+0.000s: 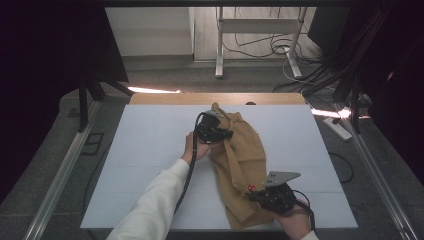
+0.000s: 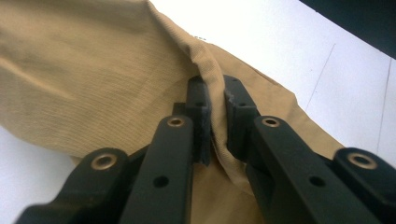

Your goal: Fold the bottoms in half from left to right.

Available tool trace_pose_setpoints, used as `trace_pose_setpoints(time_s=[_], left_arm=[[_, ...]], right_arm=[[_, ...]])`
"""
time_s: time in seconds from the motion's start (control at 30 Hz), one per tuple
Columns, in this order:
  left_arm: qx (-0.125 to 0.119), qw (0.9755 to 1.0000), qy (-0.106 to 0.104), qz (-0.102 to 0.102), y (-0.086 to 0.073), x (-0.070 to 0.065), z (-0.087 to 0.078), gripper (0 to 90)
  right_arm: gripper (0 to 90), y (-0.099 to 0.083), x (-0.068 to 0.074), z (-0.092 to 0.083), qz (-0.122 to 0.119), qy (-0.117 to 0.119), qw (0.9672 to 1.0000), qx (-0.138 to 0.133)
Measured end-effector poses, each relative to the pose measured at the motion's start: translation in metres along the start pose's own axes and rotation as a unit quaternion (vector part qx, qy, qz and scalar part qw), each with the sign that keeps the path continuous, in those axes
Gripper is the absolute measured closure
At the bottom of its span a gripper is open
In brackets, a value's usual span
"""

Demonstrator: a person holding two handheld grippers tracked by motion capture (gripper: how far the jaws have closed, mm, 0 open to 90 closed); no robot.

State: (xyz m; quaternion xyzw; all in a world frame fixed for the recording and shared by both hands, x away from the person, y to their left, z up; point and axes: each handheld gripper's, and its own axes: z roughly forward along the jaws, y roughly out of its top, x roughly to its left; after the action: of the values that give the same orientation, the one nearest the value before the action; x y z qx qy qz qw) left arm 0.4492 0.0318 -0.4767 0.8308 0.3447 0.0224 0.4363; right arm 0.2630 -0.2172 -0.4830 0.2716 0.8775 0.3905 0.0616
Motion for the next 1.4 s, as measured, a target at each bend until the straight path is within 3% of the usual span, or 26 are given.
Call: trace_pose_setpoints(time_s=[0.9,1.1,1.2,1.27,1.33,1.4], left_arm=[[0.022,0.9997,-0.007,0.003,0.003,-0.012,0.028,80.0],[0.026,0.9995,-0.018,0.009,0.004,-0.015,0.031,71.3],[0.020,0.9995,-0.023,0.006,0.003,-0.014,0.030,71.4],[0.014,0.9995,-0.027,0.006,0.003,-0.014,0.028,63.8],[0.005,0.9998,-0.017,0.004,0.004,-0.015,0.025,44.6],[-0.006,0.9998,-0.018,0.007,0.003,-0.017,0.018,36.3]], right_arm=[[86.1,-0.013,0.001,-0.008,0.011,-0.002,0.9999,0.012],[85.7,-0.016,0.001,-0.009,0.011,-0.005,0.9998,0.015],[84.4,-0.017,0.001,-0.011,0.012,-0.007,0.9998,0.013],[75.3,-0.019,0.000,-0.012,0.010,-0.010,0.9998,0.011],[53.3,-0.020,-0.001,-0.014,0.019,-0.022,0.9996,0.005],[41.4,-0.021,-0.003,-0.018,0.033,-0.037,0.9988,-0.005]])
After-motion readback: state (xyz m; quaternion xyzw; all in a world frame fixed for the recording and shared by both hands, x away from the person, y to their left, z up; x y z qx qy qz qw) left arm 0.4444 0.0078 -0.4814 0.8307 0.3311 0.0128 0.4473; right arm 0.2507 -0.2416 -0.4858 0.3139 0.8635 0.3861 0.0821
